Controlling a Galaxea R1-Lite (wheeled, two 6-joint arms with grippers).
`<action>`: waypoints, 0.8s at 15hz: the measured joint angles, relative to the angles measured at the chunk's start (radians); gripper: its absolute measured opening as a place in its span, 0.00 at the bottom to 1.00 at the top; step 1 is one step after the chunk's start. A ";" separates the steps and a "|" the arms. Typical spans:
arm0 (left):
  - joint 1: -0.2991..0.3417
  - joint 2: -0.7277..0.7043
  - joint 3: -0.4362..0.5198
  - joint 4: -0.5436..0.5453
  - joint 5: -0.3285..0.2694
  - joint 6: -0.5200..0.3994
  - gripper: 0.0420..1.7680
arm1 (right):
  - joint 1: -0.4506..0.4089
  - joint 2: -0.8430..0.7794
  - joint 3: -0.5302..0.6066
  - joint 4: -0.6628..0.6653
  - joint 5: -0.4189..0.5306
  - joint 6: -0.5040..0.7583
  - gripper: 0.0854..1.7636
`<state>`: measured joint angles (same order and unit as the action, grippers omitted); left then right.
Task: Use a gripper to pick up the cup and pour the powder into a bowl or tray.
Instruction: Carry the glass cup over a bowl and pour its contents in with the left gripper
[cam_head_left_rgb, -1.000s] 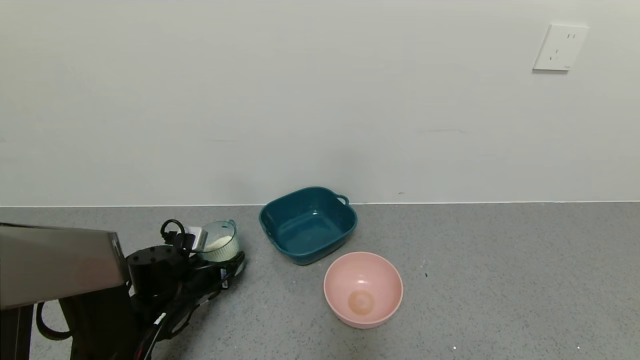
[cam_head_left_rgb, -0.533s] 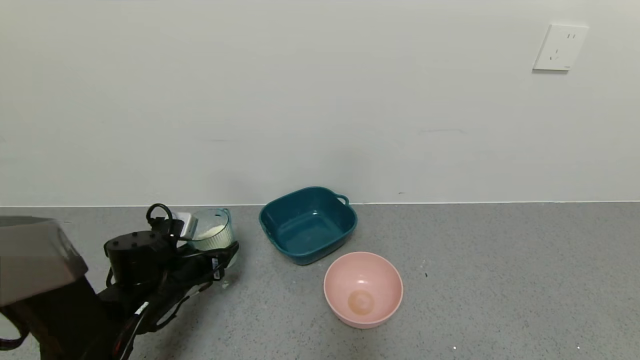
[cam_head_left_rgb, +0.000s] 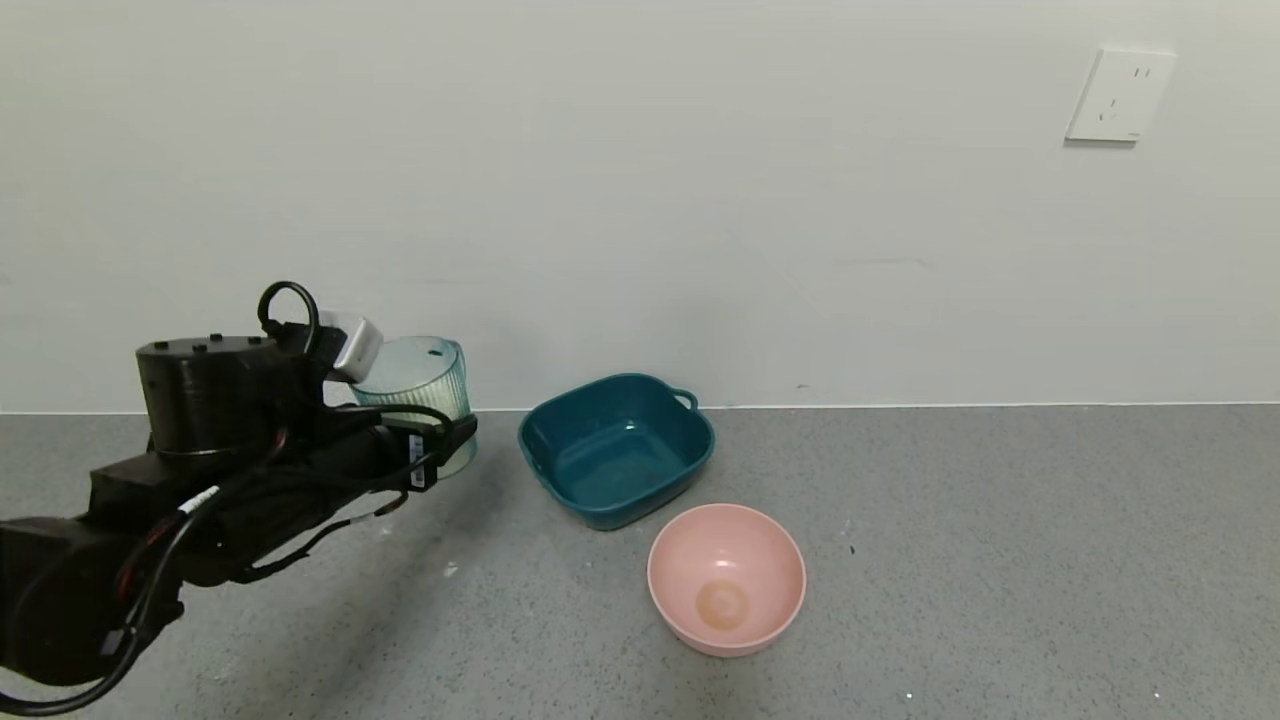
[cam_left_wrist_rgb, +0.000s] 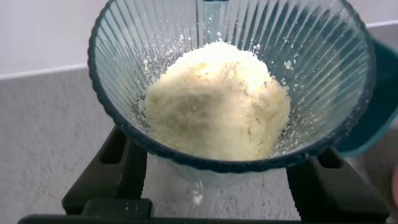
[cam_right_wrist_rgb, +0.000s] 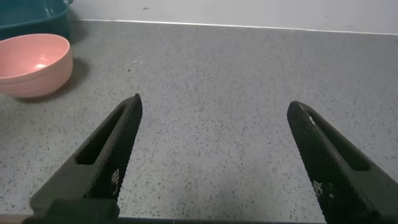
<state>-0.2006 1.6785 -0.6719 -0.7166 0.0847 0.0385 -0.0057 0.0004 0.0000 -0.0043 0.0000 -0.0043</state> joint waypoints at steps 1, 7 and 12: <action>-0.023 -0.022 -0.034 0.028 0.029 0.020 0.72 | 0.000 0.000 0.000 0.000 0.000 0.000 0.96; -0.171 -0.042 -0.160 0.166 0.177 0.105 0.72 | 0.000 0.000 0.000 0.000 0.000 0.000 0.96; -0.249 -0.034 -0.239 0.276 0.230 0.194 0.71 | 0.000 0.000 0.000 0.000 0.000 0.000 0.96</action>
<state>-0.4498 1.6443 -0.9111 -0.4402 0.3145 0.2321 -0.0062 0.0004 0.0000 -0.0038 0.0000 -0.0043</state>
